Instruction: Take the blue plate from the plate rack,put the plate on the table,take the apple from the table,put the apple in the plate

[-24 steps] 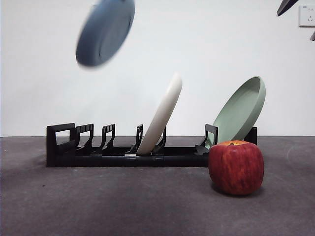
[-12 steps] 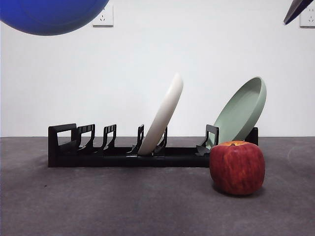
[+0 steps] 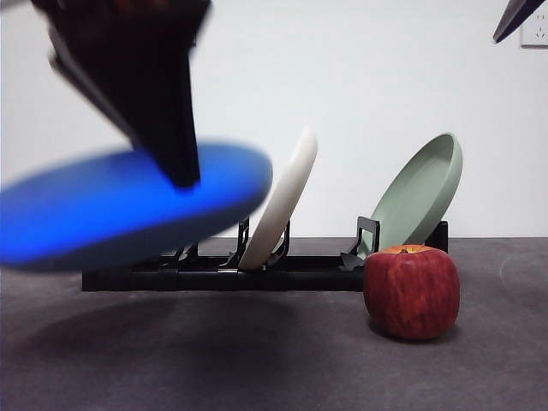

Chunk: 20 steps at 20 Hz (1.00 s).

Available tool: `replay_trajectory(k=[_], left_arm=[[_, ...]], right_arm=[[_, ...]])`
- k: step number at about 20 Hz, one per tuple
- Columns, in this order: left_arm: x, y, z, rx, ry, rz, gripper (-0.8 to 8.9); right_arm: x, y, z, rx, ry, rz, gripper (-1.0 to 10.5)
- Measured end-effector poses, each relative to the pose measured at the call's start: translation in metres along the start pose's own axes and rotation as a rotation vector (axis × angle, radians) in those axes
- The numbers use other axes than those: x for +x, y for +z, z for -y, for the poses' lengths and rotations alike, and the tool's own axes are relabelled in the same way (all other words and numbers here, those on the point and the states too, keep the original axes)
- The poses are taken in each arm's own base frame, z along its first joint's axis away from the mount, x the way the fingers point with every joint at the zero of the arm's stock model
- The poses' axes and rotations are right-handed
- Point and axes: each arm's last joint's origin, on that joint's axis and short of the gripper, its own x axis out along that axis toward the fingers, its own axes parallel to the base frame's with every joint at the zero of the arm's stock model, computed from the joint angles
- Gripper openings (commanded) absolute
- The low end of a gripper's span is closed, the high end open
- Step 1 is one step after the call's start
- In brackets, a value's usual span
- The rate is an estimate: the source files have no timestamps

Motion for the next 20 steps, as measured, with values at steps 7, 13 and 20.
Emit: replay_trajectory(k=[7,13,20], left_arm=[[0.072,0.01,0.018,0.124,0.076,-0.096,-0.09],[0.082,0.012,0.02,0.142,0.077,-0.094,3.77],[0.043,0.039,0.006,0.101,0.23,0.028,3.77]], right_arm=[[0.0,0.0,0.0,0.0,0.0,0.0,3.8],[0.0,0.0,0.0,0.0,0.0,0.0,3.8],[0.005,-0.002,-0.009,-0.052,0.042,-0.028,4.2]])
